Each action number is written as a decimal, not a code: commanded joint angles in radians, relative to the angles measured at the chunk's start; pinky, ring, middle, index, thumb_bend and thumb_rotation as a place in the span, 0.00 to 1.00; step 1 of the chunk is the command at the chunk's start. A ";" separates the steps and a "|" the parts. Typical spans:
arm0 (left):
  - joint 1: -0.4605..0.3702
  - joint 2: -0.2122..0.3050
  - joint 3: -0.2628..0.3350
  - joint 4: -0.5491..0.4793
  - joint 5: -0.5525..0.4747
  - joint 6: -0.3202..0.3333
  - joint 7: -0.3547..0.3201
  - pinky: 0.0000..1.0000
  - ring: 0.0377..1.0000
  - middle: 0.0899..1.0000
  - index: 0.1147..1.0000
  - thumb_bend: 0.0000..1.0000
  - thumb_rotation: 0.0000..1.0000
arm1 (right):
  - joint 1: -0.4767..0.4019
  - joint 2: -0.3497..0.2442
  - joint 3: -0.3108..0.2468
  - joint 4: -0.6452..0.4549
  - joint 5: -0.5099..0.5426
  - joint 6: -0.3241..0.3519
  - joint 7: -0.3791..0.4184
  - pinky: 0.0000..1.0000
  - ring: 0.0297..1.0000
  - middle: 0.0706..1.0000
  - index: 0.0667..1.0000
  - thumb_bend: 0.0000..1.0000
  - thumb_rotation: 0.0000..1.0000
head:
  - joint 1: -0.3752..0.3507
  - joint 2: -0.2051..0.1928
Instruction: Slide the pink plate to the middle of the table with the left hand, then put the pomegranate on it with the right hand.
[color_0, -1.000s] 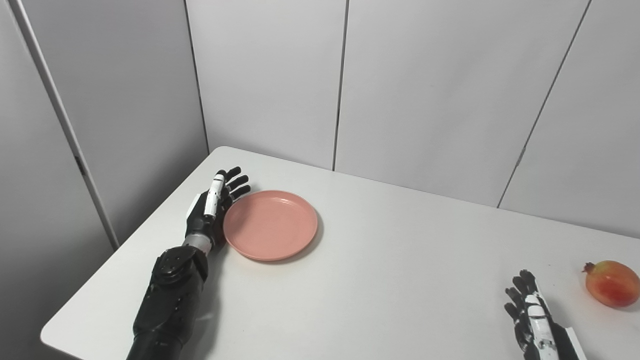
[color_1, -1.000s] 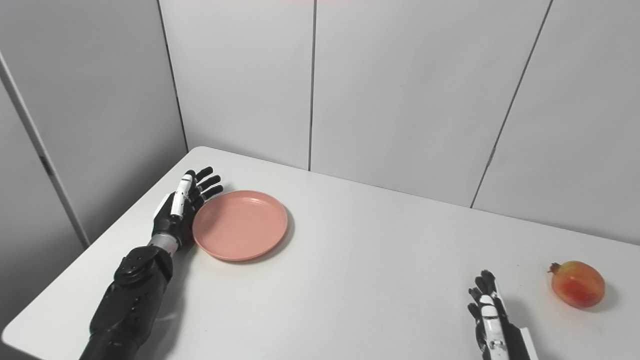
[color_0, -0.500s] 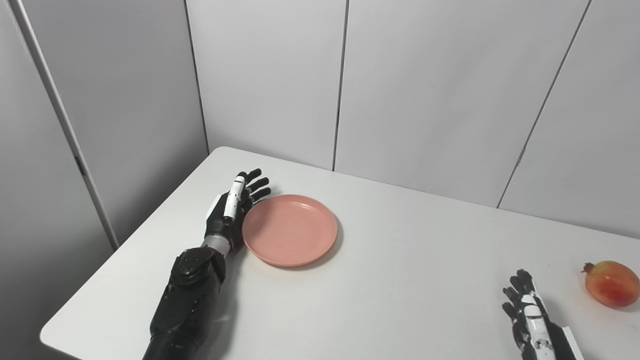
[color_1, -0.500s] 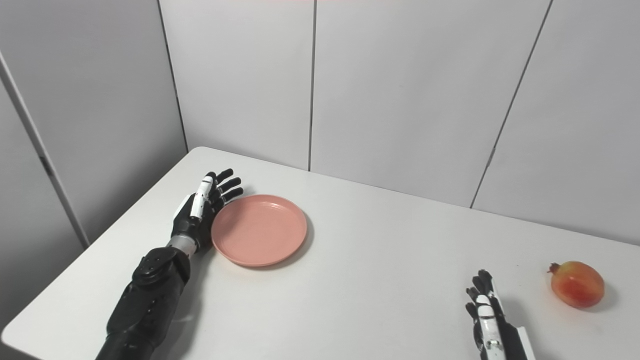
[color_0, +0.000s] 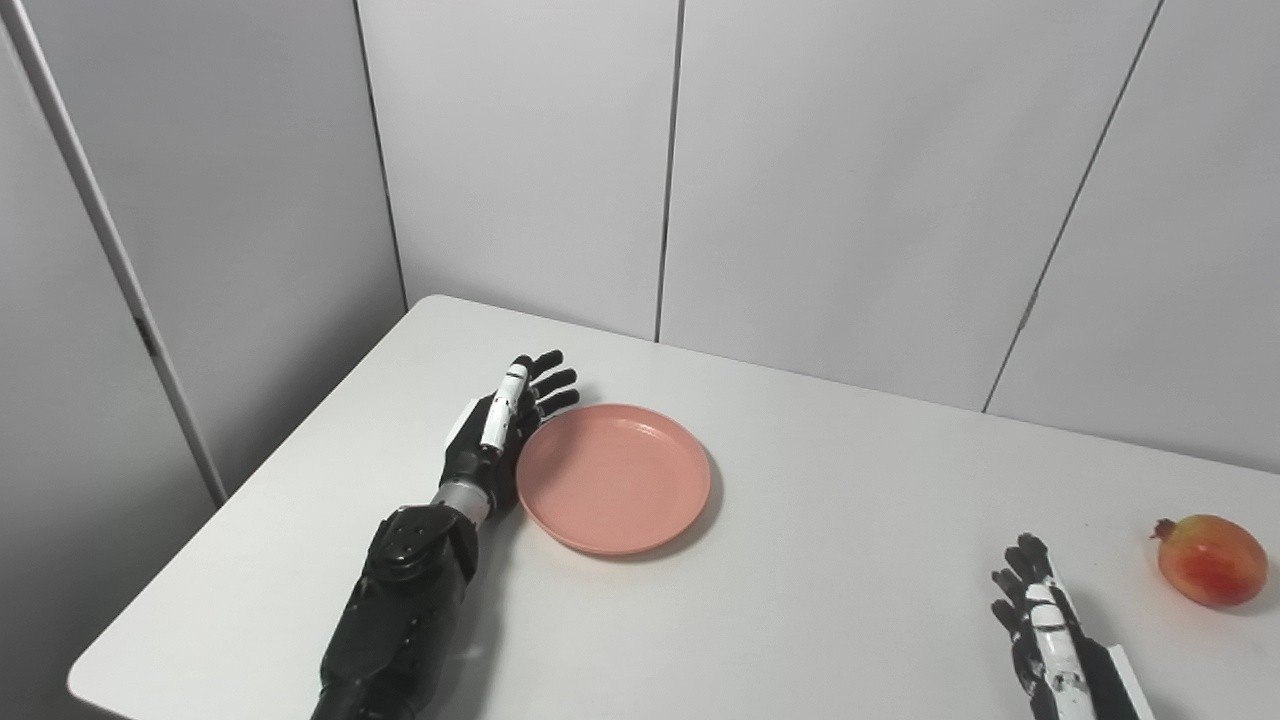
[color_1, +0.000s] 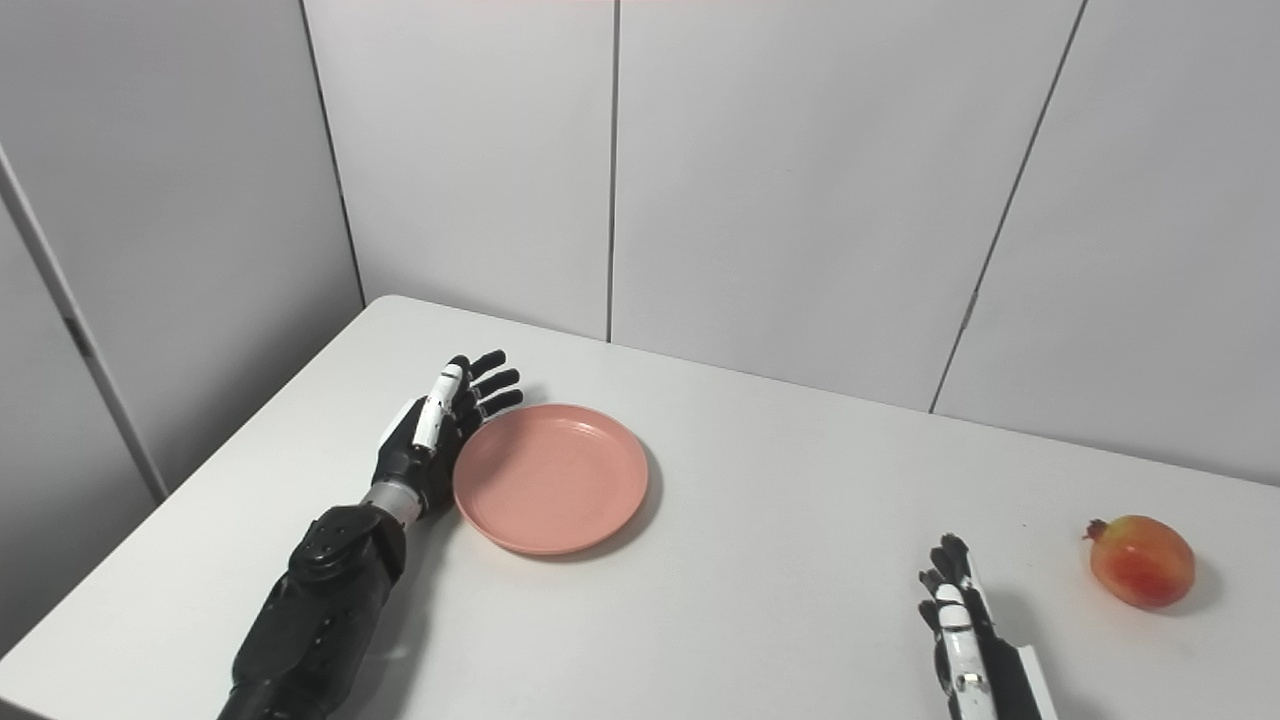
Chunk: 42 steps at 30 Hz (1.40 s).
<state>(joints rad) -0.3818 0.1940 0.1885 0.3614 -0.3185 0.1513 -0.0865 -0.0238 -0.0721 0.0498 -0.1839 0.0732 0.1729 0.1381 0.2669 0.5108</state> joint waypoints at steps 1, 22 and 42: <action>-0.008 -0.018 -0.020 -0.013 0.018 0.030 0.002 0.82 0.83 0.82 0.81 0.33 1.00 | -0.027 0.008 0.002 -0.026 -0.003 -0.049 -0.005 1.00 1.00 1.00 1.00 0.10 1.00 | -0.004 0.003; -0.023 -0.111 -0.112 -0.007 0.072 0.037 -0.020 0.81 0.82 0.82 0.80 0.34 1.00 | -0.024 0.022 0.011 -0.053 -0.034 -0.006 -0.017 1.00 1.00 1.00 1.00 0.13 1.00 | -0.059 0.041; 0.013 -0.214 -0.198 -0.079 0.185 0.022 0.011 0.80 0.82 0.82 0.80 0.36 1.00 | -0.034 0.057 0.016 -0.047 -0.036 0.005 -0.038 1.00 0.99 1.00 1.00 0.13 1.00 | -0.163 0.086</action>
<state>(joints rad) -0.3667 -0.0125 -0.0013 0.2947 -0.1449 0.1537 -0.0821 -0.0242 -0.0282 0.0669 -0.1996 0.0320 0.1818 0.1085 0.1029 0.5967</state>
